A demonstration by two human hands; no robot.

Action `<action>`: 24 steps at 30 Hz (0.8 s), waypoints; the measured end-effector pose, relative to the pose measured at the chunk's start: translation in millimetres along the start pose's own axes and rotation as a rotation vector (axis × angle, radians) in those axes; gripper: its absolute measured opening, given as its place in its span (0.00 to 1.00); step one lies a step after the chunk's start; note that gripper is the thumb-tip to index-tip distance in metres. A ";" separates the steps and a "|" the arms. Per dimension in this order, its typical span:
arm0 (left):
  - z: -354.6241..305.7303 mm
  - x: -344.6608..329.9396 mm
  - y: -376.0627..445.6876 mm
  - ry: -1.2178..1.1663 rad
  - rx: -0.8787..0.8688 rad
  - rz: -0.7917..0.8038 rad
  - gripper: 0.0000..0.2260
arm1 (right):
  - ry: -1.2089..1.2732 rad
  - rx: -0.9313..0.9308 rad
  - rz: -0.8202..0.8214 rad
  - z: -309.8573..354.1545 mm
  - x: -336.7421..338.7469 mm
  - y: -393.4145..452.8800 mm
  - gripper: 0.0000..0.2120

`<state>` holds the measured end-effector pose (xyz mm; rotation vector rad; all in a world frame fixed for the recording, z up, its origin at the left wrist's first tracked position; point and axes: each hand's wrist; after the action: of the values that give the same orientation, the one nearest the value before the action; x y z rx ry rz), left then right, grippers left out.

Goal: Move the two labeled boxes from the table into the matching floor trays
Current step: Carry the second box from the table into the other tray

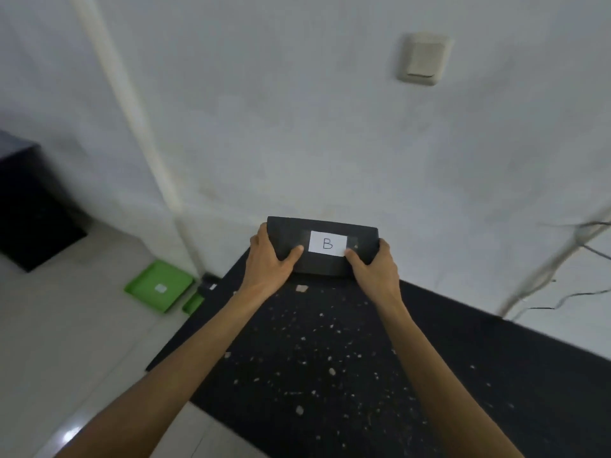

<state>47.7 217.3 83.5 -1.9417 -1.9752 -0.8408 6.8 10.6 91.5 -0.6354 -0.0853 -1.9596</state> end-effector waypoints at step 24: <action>359.9 347.4 -47.6 0.307 0.242 0.179 0.54 | -0.229 -0.019 0.413 85.4 -459.3 -123.4 0.36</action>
<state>50.5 707.8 -25.1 -1.7055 -1.6184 -0.7605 87.1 473.0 -23.5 -0.8183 -0.0707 -1.4884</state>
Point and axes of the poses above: each hand's wrist, its own y-axis towards the middle knuckle, its own x-axis out of the back of the hand, z = x × y, and after that the axes turned 11 degrees about -x, right-handed
